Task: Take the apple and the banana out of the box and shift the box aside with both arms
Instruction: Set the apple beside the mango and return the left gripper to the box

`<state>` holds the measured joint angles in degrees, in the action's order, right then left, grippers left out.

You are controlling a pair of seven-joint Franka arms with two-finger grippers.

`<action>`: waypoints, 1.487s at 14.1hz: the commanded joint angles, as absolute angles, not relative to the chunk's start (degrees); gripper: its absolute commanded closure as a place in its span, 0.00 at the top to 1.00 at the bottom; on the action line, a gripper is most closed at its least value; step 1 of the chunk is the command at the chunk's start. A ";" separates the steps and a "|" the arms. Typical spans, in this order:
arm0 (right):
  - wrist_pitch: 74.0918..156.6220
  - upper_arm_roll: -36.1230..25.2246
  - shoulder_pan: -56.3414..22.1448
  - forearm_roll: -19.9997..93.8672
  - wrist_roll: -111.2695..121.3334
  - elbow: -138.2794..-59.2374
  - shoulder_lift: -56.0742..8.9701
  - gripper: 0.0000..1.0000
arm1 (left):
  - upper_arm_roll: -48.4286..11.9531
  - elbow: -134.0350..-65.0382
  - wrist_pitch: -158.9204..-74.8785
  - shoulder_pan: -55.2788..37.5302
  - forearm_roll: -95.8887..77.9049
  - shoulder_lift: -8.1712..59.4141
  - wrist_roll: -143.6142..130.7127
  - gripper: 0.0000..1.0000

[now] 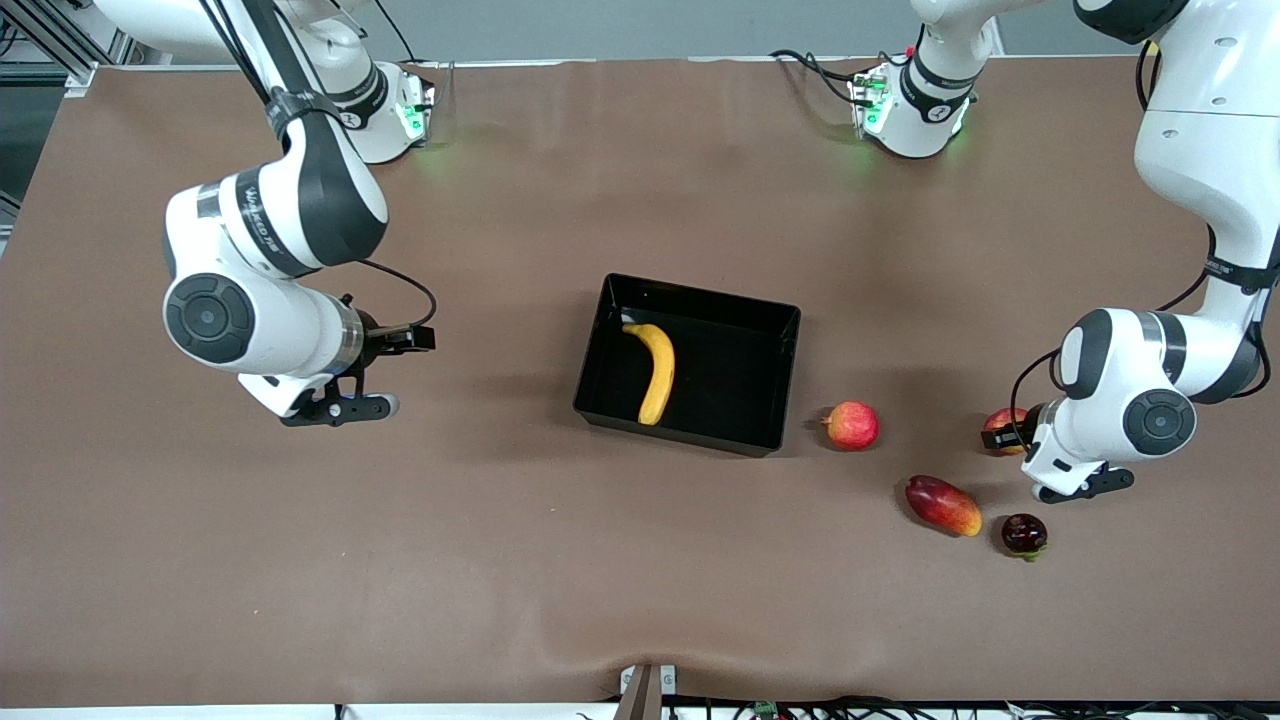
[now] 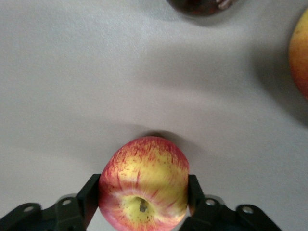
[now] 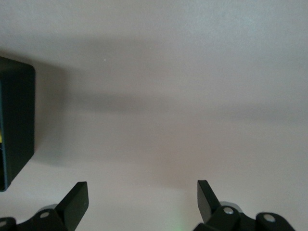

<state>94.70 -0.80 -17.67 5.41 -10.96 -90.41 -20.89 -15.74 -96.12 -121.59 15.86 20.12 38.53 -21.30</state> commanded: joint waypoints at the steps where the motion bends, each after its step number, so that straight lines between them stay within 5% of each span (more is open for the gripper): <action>1: 96.07 -0.97 -17.58 6.06 -10.20 -95.27 -17.32 1.00 | -17.04 -96.15 -121.40 16.09 21.62 37.20 -21.80 1.00; 5: 96.06 -0.97 -17.58 6.06 -10.20 -95.71 -17.23 1.00 | -29.67 -93.78 -108.22 15.91 18.81 32.44 -30.46 1.00; 8: 96.24 -0.97 -17.49 6.06 -10.11 -96.33 -17.23 1.00 | -38.91 -93.96 -107.75 15.04 18.89 33.13 -40.06 1.00; 21: 97.29 -0.97 -17.49 6.06 -10.11 -96.94 -17.23 1.00 | -36.05 -93.34 -128.40 -11.49 23.88 40.68 -54.93 1.00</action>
<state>96.38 -0.98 -17.64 5.43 -10.76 -94.80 -19.13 -38.47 -93.82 -125.66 -8.11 20.86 38.79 -53.35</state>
